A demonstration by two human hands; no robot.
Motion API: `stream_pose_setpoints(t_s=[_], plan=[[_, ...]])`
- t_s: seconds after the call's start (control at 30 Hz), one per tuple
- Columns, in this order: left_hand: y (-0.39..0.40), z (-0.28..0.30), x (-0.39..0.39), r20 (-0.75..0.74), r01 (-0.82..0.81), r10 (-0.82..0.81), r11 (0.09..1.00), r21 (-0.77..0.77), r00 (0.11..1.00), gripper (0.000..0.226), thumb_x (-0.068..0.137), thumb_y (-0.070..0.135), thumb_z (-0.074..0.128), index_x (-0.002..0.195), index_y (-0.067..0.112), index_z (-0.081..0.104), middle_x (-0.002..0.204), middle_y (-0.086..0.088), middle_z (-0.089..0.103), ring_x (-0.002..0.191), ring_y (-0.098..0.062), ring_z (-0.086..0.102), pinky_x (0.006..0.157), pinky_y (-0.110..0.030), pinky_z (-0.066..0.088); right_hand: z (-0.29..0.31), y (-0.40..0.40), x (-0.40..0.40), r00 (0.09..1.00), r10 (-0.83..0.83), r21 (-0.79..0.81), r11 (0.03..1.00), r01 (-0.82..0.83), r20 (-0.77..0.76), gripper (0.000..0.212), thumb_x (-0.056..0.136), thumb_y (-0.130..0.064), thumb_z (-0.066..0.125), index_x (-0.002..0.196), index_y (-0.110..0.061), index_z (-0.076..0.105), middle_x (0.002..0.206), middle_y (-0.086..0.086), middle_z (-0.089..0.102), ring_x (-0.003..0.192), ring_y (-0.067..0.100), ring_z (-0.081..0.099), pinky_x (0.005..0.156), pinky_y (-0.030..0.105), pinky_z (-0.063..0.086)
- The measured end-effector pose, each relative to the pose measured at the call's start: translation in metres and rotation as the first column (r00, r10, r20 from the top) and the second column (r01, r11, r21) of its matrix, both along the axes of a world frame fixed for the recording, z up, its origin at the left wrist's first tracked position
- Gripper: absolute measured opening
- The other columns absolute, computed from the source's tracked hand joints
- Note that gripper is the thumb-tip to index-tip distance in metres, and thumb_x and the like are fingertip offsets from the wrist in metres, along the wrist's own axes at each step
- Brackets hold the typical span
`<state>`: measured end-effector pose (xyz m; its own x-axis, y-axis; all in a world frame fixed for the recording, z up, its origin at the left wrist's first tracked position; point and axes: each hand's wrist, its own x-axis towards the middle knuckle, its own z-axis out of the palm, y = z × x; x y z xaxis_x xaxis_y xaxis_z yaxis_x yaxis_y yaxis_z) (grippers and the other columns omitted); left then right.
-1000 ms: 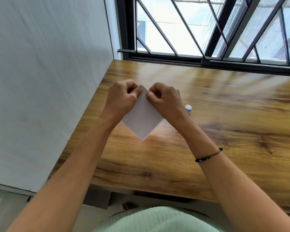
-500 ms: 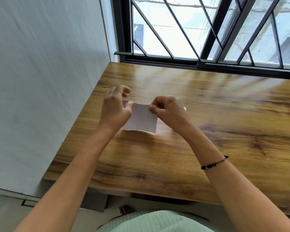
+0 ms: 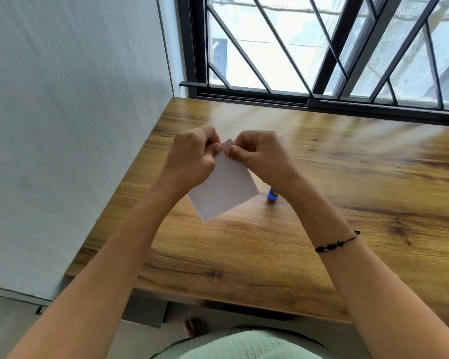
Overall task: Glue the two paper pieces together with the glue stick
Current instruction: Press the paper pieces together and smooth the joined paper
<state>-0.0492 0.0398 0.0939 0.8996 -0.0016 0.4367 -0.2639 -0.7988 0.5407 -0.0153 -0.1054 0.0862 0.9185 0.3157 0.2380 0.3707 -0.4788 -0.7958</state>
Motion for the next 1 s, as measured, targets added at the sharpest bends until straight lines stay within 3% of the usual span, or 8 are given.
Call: stream_pose_setpoints(t_s=[0.23,0.33,0.53,0.63,0.77,0.87,0.93,1.0], plan=[[0.016,0.007,0.007,0.044,-0.199,0.210,0.964,-0.179,0.977,0.011,0.089,0.011,0.053,0.086,0.005,0.061,0.079,-0.003,0.057,0.073,-0.015,0.049,0.053,-0.003,0.032,-0.015,0.002,-0.006,0.997,-0.039,0.054,0.998,0.042,-0.064,0.019,0.082,-0.018,0.063,0.063,-0.015,0.060,0.057,-0.004,0.054,0.053,0.009,0.047,0.053,0.031,0.044],[0.020,0.001,0.009,-0.013,-0.246,0.252,0.928,-0.281,0.968,0.010,0.089,0.014,0.053,0.083,0.009,0.059,0.073,0.001,0.056,0.067,-0.011,0.050,0.057,-0.012,0.036,-0.020,-0.003,-0.008,0.992,-0.059,0.084,0.994,0.069,-0.111,0.017,0.082,-0.017,0.061,0.066,-0.014,0.063,0.065,0.009,0.065,0.068,0.032,0.062,0.062,0.048,0.054],[0.020,-0.024,0.007,-0.198,-0.377,0.320,0.777,-0.504,0.926,0.018,0.089,0.014,0.051,0.072,0.015,0.052,0.067,0.008,0.051,0.061,-0.004,0.045,0.051,-0.016,0.035,-0.019,-0.001,-0.006,0.982,-0.133,0.160,0.975,0.154,-0.131,0.016,0.085,-0.014,0.058,0.072,-0.008,0.065,0.067,0.010,0.067,0.064,0.022,0.065,0.070,0.040,0.058],[0.023,-0.043,0.005,-0.296,-0.411,0.292,0.735,-0.539,0.910,0.003,0.088,0.013,0.052,0.088,0.016,0.052,0.073,0.006,0.052,0.065,-0.008,0.047,0.053,-0.018,0.036,-0.024,0.003,-0.005,0.966,-0.207,0.185,0.954,0.234,-0.154,0.017,0.089,-0.012,0.054,0.077,-0.005,0.062,0.066,0.013,0.066,0.054,0.019,0.063,0.058,0.034,0.058],[0.022,-0.062,-0.003,-0.322,-0.356,0.205,0.768,-0.532,0.924,0.013,0.091,0.017,0.050,0.102,0.022,0.046,0.069,0.001,0.049,0.061,-0.014,0.045,0.054,-0.029,0.039,-0.036,0.008,-0.004,0.959,-0.261,0.082,0.959,0.271,-0.113,0.016,0.090,-0.012,0.049,0.079,-0.006,0.059,0.065,0.012,0.061,0.045,0.016,0.056,0.042,0.023,0.048],[0.019,-0.070,-0.011,-0.289,-0.292,0.166,0.831,-0.474,0.943,0.021,0.093,0.014,0.047,0.111,0.022,0.043,0.060,0.001,0.043,0.052,-0.013,0.039,0.049,-0.028,0.034,-0.051,0.012,-0.002,0.947,-0.317,0.008,0.948,0.318,-0.048,0.012,0.087,-0.010,0.050,0.080,-0.009,0.059,0.072,0.012,0.064,0.064,0.027,0.061,0.062,0.040,0.053],[0.018,-0.074,-0.015,-0.299,-0.249,0.127,0.873,-0.419,0.946,0.033,0.091,0.006,0.046,0.119,0.023,0.040,0.059,0.001,0.042,0.052,-0.013,0.040,0.050,-0.027,0.036,-0.058,0.013,-0.003,0.941,-0.339,-0.079,0.938,0.339,0.005,0.013,0.086,-0.010,0.049,0.084,-0.005,0.060,0.081,0.015,0.068,0.078,0.031,0.062,0.071,0.038,0.048],[0.017,-0.078,-0.017,-0.321,-0.203,0.096,0.926,-0.320,0.942,0.039,0.088,0.002,0.047,0.120,0.023,0.041,0.063,0.001,0.044,0.056,-0.013,0.044,0.052,-0.021,0.037,-0.065,0.011,-0.003,0.937,-0.346,-0.163,0.923,0.349,0.046,0.015,0.087,-0.010,0.047,0.088,-0.003,0.060,0.085,0.016,0.069,0.081,0.030,0.061,0.065,0.031,0.038]])
